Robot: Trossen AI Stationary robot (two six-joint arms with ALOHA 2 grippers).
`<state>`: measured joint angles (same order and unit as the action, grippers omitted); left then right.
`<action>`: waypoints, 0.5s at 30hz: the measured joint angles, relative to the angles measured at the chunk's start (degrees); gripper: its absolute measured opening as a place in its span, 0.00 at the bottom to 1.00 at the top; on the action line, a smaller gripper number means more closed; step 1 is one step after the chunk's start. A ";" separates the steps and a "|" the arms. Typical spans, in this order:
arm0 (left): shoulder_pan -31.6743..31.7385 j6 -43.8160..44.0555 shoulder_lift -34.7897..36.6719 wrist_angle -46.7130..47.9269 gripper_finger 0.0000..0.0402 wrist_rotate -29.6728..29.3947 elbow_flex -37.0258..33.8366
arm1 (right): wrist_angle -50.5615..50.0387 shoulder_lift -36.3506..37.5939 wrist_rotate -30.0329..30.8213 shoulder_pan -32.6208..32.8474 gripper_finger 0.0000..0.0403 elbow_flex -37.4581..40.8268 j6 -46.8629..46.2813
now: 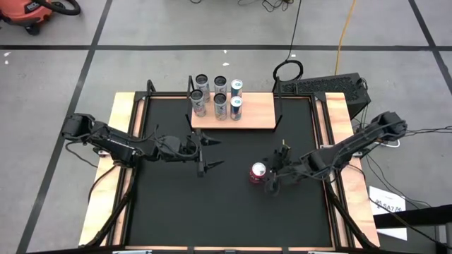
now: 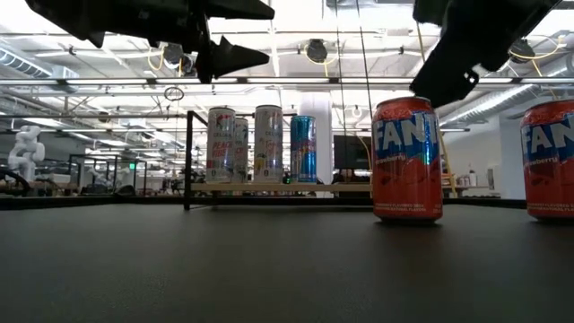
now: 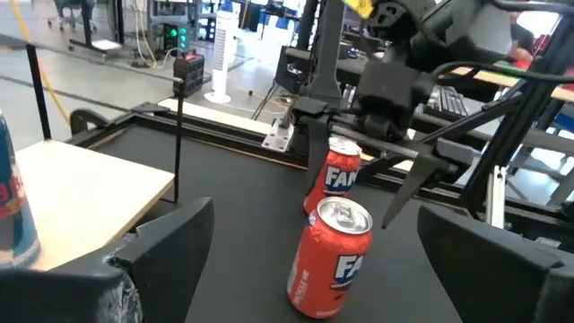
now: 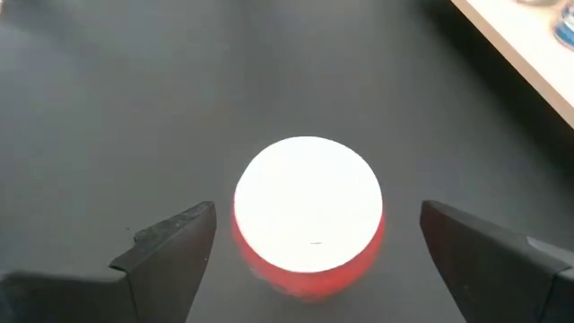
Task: Place canned beverage on shelf
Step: Put the left red soda can on the shelf
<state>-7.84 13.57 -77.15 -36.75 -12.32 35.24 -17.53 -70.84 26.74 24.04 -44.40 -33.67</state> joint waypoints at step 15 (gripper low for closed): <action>0.29 -3.45 0.01 -0.26 0.97 -6.05 0.07 | 3.49 -6.03 -7.52 -5.57 0.94 0.00 -1.19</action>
<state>-7.54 10.12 -77.14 -37.01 -18.37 35.31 -14.05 -76.87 19.22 18.47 -44.40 -34.86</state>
